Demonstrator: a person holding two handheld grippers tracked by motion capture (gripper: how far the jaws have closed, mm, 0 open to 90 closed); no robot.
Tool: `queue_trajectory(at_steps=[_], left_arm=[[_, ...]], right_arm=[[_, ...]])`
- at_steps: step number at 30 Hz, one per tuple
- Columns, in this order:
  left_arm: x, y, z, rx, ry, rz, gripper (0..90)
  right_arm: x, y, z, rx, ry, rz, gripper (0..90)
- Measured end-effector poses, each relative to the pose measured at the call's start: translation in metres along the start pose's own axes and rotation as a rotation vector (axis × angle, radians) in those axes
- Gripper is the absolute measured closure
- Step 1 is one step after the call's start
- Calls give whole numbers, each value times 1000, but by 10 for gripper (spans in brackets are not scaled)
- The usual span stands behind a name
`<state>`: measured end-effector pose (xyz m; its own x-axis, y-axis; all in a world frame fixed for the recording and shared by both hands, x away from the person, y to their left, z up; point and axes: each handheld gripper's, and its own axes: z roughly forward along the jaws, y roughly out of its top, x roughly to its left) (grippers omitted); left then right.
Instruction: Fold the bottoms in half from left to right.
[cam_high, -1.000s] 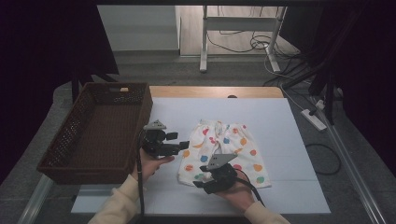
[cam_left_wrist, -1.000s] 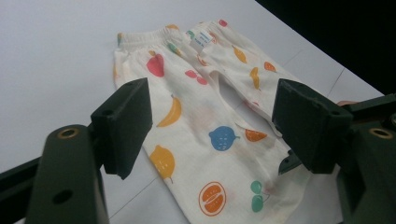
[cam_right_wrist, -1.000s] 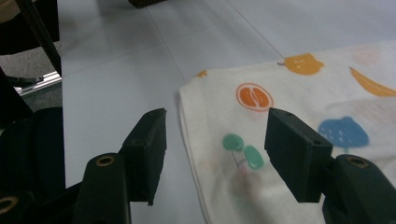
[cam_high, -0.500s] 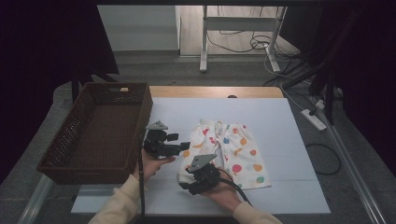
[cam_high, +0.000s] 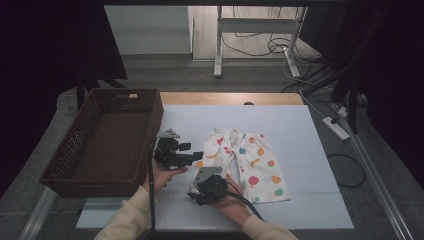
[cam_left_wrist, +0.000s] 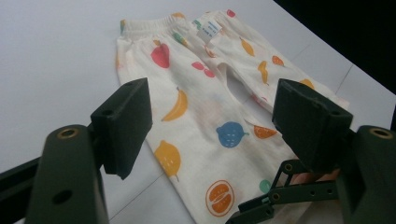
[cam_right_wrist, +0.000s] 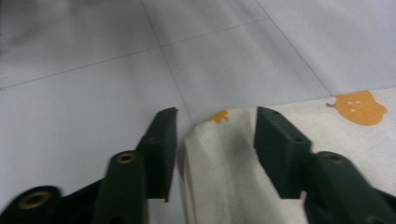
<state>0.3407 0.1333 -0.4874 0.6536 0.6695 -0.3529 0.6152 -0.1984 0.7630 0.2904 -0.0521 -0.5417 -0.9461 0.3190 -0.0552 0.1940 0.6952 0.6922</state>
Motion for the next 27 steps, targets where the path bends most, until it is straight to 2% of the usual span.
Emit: queue_trajectory(at_steps=[3, 4, 5, 6, 7, 10, 14, 21, 27], left_arm=[[1, -1, -1, -1, 7, -2, 281], [1, -1, -1, -1, 10, -1, 281], [1, -1, -1, -1, 14, -1, 281], [1, -1, -1, -1, 15, -1, 281], [1, -1, -2, -2, 16, -4, 281], [2, -2, -1, -1, 16, -8, 282], [4, -1, 5, 11, 23, -9, 282], [12, 7, 29, 41, 60, -1, 287], [18, 7, 43, 67, 64, -7, 291]], right_arm=[[1, 1, 2, 23, -2, -6, 597], [1, 1, 2, 39, 5, -9, 653], [1, 1, 2, 30, 19, -6, 766], [1, 1, 2, 30, 19, -6, 766], [2, 2, 1, 38, 19, -13, 850], [1, 2, 0, 48, 27, -12, 866], [0, 3, -6, 7, 72, 20, 871], [5, 2, -11, 3, 88, 1, 871], [6, 0, -13, 3, 96, 1, 871]])
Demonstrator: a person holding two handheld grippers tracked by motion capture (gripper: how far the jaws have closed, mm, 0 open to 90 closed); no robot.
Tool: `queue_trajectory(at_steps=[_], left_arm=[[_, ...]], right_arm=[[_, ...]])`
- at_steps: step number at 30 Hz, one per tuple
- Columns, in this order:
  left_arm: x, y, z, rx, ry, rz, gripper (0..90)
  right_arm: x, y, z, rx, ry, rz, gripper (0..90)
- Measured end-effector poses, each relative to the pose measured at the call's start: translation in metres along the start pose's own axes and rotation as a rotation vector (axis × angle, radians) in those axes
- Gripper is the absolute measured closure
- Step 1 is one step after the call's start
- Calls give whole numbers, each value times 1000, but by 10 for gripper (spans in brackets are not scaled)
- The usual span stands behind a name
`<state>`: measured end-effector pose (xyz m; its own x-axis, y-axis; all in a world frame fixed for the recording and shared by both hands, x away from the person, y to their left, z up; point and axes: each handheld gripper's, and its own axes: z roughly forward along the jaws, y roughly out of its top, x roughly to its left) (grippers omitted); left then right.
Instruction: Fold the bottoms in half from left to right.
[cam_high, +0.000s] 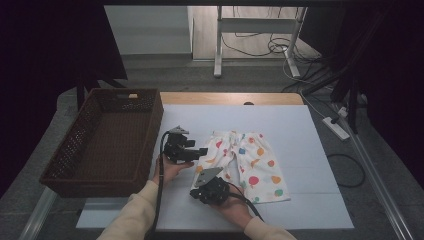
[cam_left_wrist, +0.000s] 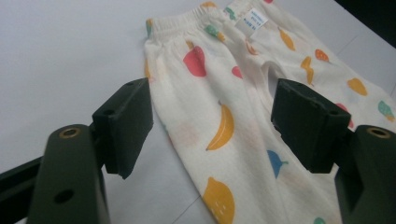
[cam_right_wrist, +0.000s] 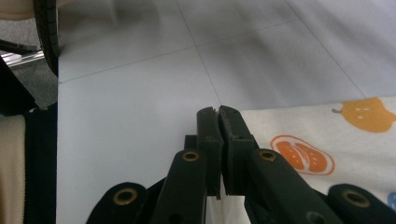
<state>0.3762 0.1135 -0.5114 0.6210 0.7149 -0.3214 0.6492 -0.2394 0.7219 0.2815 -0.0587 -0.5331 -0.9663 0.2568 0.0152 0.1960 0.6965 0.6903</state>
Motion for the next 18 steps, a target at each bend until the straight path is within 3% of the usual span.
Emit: queue_trajectory(at_steps=[18], left_arm=[[3, 16, 37, 65, 42, 21, 278]], right_arm=[[1, -2, -3, -3, 3, -1, 870]])
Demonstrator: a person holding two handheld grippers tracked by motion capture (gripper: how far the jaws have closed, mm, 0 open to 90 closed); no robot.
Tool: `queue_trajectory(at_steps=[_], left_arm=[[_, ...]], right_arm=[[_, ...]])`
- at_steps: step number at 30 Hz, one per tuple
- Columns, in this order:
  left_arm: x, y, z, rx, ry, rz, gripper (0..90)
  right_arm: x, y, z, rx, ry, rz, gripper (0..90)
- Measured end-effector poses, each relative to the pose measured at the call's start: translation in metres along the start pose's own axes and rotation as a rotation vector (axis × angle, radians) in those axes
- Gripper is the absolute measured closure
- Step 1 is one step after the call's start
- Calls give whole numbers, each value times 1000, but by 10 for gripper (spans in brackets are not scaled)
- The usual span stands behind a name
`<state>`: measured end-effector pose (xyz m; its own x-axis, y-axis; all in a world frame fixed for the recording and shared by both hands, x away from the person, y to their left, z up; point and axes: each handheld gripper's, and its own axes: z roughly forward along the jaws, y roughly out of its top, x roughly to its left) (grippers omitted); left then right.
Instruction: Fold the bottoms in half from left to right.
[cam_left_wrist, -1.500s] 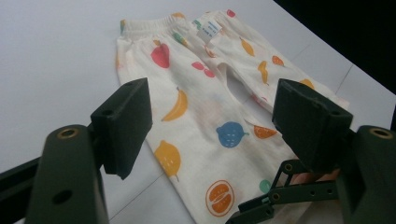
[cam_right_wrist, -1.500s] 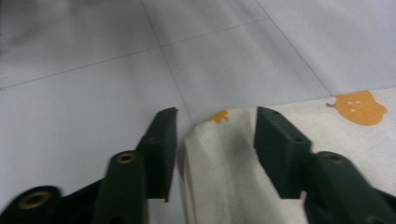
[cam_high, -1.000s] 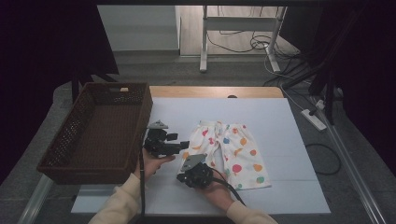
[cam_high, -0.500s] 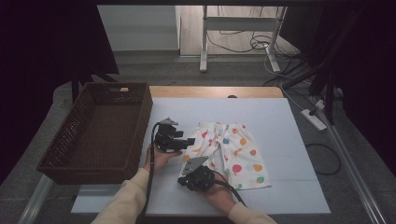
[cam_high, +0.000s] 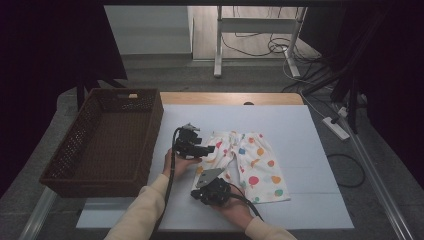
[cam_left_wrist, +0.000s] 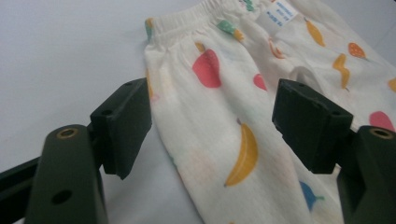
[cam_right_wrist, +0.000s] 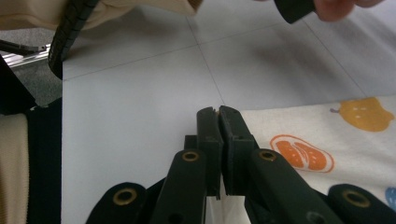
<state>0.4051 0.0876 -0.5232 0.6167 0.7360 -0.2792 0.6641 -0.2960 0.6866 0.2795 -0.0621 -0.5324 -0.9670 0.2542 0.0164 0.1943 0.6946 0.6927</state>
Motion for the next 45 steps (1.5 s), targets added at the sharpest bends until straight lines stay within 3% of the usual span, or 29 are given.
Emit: queue_trajectory(at_steps=[12, 30, 38, 41, 45], left_arm=[[12, 6, 18, 45, 5, -17, 280], [13, 13, 27, 72, 44, -8, 256], [14, 12, 34, 100, 38, -4, 256], [16, 11, 35, 82, 16, -31, 256], [16, 11, 34, 89, 16, -19, 271]], right_arm=[[1, 0, 4, 7, 3, 4, 870], [1, -1, 3, -1, 4, 2, 869], [1, 0, 2, -4, 5, 0, 869], [1, 0, 1, -12, 3, 1, 869], [1, 0, 0, -10, -1, -1, 869]])
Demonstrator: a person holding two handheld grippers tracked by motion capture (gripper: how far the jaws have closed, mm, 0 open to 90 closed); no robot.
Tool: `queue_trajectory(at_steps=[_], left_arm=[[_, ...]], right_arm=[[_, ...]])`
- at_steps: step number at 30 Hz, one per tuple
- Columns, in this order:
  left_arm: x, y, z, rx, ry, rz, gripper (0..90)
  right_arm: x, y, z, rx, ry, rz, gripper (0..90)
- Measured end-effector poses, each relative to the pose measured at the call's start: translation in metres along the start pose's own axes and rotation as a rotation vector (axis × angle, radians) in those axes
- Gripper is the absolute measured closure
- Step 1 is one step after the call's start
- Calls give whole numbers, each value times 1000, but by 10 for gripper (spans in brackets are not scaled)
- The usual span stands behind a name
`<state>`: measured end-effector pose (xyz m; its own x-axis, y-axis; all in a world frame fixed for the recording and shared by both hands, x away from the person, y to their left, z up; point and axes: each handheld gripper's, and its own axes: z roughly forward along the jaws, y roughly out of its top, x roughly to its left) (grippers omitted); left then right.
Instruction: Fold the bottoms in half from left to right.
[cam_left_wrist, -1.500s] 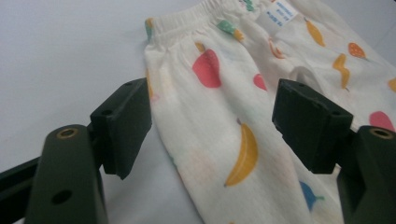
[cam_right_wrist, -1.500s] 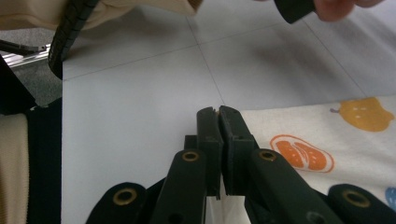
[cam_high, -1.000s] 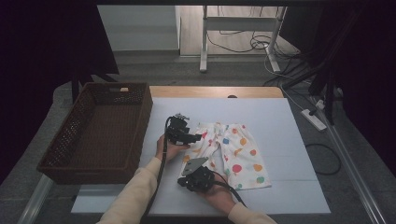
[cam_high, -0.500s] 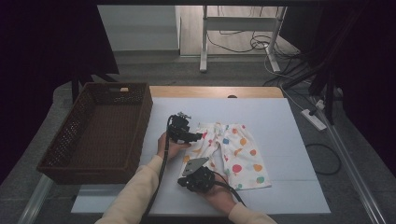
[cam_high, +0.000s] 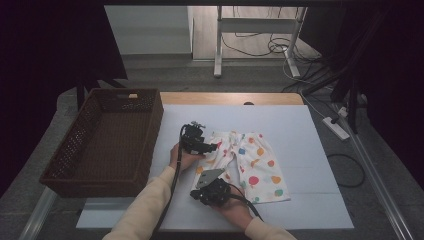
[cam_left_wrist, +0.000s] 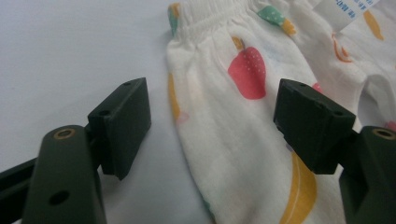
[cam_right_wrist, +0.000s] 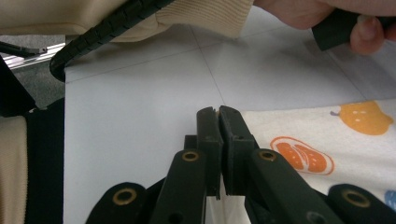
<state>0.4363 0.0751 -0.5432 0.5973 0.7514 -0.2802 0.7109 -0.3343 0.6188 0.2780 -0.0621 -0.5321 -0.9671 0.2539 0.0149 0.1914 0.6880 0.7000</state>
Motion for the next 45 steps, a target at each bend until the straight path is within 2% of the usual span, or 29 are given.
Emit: queue_trajectory(at_steps=[4, 6, 7, 8, 9, 12, 21, 27, 32, 37, 45], left_arm=[[-3, 0, 1, 8, -18, 11, 321], [-4, -1, 1, 4, -50, 5, 337], [-6, -1, 1, 5, -49, 12, 355], [-7, -2, 2, 6, -30, 24, 375], [-9, -2, 1, 5, -11, 35, 406], [-7, -4, 1, -4, -22, 18, 565], [-7, -11, 2, -21, -44, 10, 831], [-7, -10, 2, -24, -52, 23, 857], [-7, -8, -6, -69, -58, 14, 859], [-4, -6, -15, -91, -59, 1, 860], [-5, -5, -20, -104, -88, -13, 863]], right_arm=[[1, 0, 0, -9, -1, 0, 869], [1, 0, -1, -5, -3, -3, 869], [2, 0, -2, -6, -3, -5, 869], [2, 0, -2, -12, -1, -2, 869], [2, 0, -2, -11, -2, 0, 870], [2, -1, -3, -15, -2, -2, 870], [0, -3, -5, -4, -5, 5, 870], [0, -4, -5, -10, -5, 6, 869], [-1, -5, -9, -14, -12, 7, 870], [-2, -7, -15, -29, -25, 13, 870], [-1, -12, -25, -46, -36, 20, 870]])
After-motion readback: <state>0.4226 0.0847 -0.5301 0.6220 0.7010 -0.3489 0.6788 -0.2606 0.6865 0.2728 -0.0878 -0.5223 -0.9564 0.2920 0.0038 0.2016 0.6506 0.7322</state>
